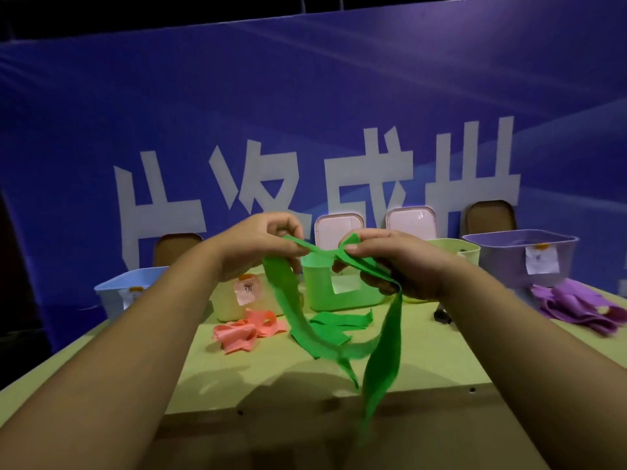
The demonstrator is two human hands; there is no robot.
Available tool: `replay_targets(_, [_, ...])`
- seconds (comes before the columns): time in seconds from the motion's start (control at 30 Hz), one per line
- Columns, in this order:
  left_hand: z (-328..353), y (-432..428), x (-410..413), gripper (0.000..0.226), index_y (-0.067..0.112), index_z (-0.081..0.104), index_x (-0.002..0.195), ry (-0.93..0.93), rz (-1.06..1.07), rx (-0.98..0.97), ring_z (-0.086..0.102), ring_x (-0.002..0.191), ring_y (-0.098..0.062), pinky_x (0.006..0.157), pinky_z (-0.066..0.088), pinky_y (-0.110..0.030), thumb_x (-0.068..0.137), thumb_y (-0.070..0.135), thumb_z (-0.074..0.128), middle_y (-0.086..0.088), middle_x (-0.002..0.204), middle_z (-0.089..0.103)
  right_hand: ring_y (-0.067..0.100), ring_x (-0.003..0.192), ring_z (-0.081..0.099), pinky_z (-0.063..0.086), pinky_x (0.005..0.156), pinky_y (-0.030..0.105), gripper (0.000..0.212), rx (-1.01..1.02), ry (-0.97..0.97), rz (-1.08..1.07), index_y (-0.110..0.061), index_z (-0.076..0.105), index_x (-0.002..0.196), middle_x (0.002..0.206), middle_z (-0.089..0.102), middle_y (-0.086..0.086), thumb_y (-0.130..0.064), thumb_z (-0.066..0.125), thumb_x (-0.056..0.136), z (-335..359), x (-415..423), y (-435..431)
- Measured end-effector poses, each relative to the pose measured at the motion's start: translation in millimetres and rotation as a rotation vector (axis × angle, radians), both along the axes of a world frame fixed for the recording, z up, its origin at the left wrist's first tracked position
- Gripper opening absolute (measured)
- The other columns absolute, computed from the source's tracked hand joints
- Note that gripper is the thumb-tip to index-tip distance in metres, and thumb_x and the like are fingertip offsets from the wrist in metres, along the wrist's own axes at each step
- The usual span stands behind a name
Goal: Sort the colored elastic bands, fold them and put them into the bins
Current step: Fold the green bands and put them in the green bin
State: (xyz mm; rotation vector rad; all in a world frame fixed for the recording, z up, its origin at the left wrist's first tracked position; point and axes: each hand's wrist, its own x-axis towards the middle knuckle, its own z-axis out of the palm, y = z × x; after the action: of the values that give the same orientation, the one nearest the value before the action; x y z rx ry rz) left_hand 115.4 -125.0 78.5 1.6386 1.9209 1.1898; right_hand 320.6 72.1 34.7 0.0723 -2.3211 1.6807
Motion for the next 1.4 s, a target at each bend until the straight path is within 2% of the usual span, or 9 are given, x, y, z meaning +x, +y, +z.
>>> replay_targets(0.17, [-16.2, -8.0, -10.4, 0.032, 0.027, 0.073, 0.116, 0.226, 0.026, -0.135, 0.064, 0.094, -0.037, 0.088, 0.053, -0.046, 0.088, 0.035, 0.086, -0.018, 0.115, 0.068, 0.009, 0.063, 0.059, 0.044, 0.052, 0.018, 0.04, 0.0, -0.153, -0.021, 0.0, 0.068, 0.129, 0.123, 0.071, 0.019, -0.029, 0.062, 0.101, -9.4, 10.8, 5.0])
replay_targets(0.37, [-15.2, -8.1, -5.7, 0.038, 0.032, 0.069, 0.114, 0.638, 0.143, -0.562, 0.071, 0.092, -0.012, 0.081, 0.056, -0.032, 0.095, 0.065, 0.068, 0.006, 0.101, 0.077, 0.014, 0.081, 0.068, 0.049, 0.064, 0.024, 0.035, 0.039, -0.324, -0.015, -0.004, 0.071, 0.128, 0.128, 0.074, 0.015, -0.027, 0.065, 0.103, -20.5, 12.0, 8.1])
replay_targets(0.53, [-23.4, -2.3, -8.4, 0.062, 0.025, 0.064, 0.13, 0.579, 0.199, -0.757, 0.071, 0.108, -0.019, 0.1, 0.059, -0.038, 0.093, 0.075, 0.059, 0.001, 0.119, 0.074, 0.014, 0.07, 0.071, 0.054, 0.057, 0.02, 0.031, -0.119, -0.252, -0.025, 0.0, 0.067, 0.126, 0.107, 0.077, 0.01, -0.021, 0.06, 0.105, -20.3, 10.2, -12.0])
replay_targets(0.67, [-28.2, -6.6, -16.4, 0.061, 0.026, 0.059, 0.132, 0.514, 0.199, -0.766, 0.068, 0.105, -0.02, 0.088, 0.06, -0.032, 0.095, 0.074, 0.059, -0.002, 0.122, 0.068, 0.018, 0.076, 0.071, 0.058, 0.065, 0.024, 0.042, -0.184, -0.203, -0.062, -0.005, 0.07, 0.13, 0.105, 0.076, 0.008, -0.029, 0.068, 0.096, -19.0, 6.1, -22.2])
replay_targets(0.77, [-30.1, -11.8, -22.4, 0.103, 0.024, 0.055, 0.145, 0.515, 0.219, -0.877, 0.069, 0.115, -0.024, 0.103, 0.059, -0.043, 0.068, 0.093, 0.063, -0.002, 0.13, 0.067, 0.021, 0.081, 0.076, 0.059, 0.066, 0.027, 0.037, -0.129, -0.246, -0.058, -0.005, 0.07, 0.13, 0.11, 0.077, 0.008, -0.026, 0.065, 0.1, -15.6, 3.5, -28.8])
replay_targets(0.97, [-25.6, -26.2, -17.3, 0.073, 0.026, 0.054, 0.14, 0.349, 0.116, -0.596, 0.074, 0.113, -0.02, 0.103, 0.059, -0.041, 0.082, 0.065, 0.069, 0.001, 0.131, 0.067, 0.006, 0.046, 0.051, 0.044, 0.043, 0.016, 0.018, -0.279, -0.176, -0.071, -0.01, 0.072, 0.108, 0.074, 0.063, 0.0, -0.024, 0.06, 0.107, -13.2, -7.0, -45.5])
replay_targets(1.17, [-20.6, -42.4, -10.4, 0.068, 0.032, 0.056, 0.144, 0.232, 0.089, -0.306, 0.065, 0.125, -0.011, 0.105, 0.057, -0.033, 0.084, 0.041, 0.084, 0.009, 0.141, 0.063, 0.009, 0.056, 0.065, 0.05, 0.048, 0.019, 0.02, -0.335, -0.027, -0.065, -0.007, 0.07, 0.112, 0.077, 0.071, 0.002, -0.02, 0.055, 0.11, -12.2, -16.2, -63.2])
replay_targets(1.3, [-2.4, -53.3, 5.4, 0.037, 0.02, 0.067, 0.137, 0.0, 0.062, -0.183, 0.072, 0.121, -0.02, 0.103, 0.061, -0.042, 0.102, 0.009, 0.067, -0.003, 0.132, 0.072, 0.008, 0.061, 0.067, 0.053, 0.053, 0.02, 0.021, -0.289, 0.036, -0.092, -0.008, 0.071, 0.118, 0.079, 0.073, 0.0, -0.022, 0.057, 0.109, -11.1, -21.4, -69.3])
replay_targets(1.4, [10.5, -55.2, 21.7, 0.026, 0.011, 0.072, 0.129, -0.07, 0.116, -0.128, 0.076, 0.115, -0.024, 0.103, 0.06, -0.045, 0.106, 0.013, 0.061, -0.009, 0.121, 0.079, 0.01, 0.067, 0.07, 0.054, 0.057, 0.021, 0.019, -0.297, 0.096, -0.101, -0.008, 0.072, 0.118, 0.084, 0.075, 0.002, -0.019, 0.058, 0.109, -12.5, -25.6, -74.3])
